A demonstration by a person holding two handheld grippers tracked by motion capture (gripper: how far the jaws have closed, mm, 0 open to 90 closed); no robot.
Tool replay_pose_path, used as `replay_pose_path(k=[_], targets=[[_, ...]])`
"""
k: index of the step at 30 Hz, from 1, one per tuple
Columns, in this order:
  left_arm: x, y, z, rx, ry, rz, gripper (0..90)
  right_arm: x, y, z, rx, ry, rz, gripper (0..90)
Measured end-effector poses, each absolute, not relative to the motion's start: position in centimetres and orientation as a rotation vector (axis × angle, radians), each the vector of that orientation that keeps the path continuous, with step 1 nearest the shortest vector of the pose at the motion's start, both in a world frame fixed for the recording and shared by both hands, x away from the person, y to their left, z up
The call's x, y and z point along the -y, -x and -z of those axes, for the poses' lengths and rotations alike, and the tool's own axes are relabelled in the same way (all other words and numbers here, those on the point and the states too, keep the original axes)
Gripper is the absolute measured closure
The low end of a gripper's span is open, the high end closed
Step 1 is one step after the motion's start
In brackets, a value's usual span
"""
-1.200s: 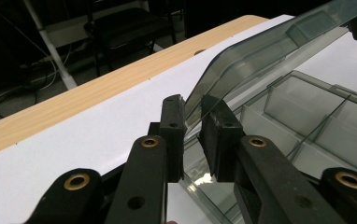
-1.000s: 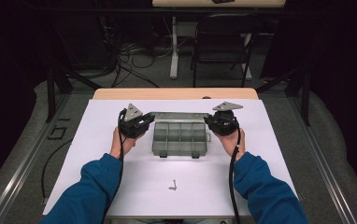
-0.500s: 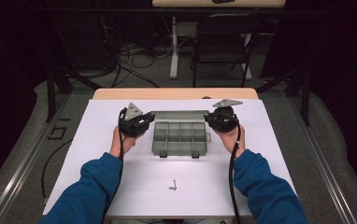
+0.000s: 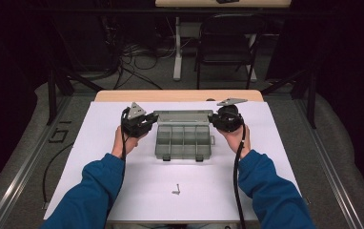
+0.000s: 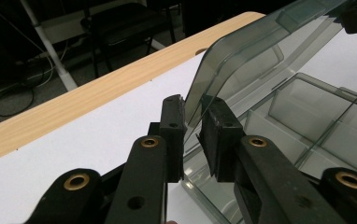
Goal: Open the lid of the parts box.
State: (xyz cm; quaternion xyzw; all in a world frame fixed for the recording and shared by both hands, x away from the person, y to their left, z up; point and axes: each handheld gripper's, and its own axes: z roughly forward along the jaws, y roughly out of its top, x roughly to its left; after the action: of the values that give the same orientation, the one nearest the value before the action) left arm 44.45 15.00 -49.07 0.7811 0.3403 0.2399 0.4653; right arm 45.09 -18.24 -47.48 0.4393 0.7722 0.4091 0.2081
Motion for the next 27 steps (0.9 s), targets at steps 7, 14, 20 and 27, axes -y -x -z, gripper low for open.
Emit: replay_pose_path(k=[7,14,20,27], targets=[[-14.8,-44.9,49.0,-0.842,-1.92,-0.594,76.4,18.2,-45.5,47.5,-2.147,-1.234,-1.138,78.7],[-14.6,-45.4,48.8,-0.852,-1.921,-0.606,76.7,18.1,-45.9,47.7,-2.141,-1.237,-1.134,78.7],[-14.5,-45.8,48.9,-0.851,-1.923,-0.618,77.1,18.1,-46.2,48.0,-2.131,-1.253,-1.13,79.2],[-14.4,-46.0,49.2,-0.854,-1.923,-0.625,77.2,18.0,-46.6,48.4,-2.121,-1.266,-1.129,79.4]])
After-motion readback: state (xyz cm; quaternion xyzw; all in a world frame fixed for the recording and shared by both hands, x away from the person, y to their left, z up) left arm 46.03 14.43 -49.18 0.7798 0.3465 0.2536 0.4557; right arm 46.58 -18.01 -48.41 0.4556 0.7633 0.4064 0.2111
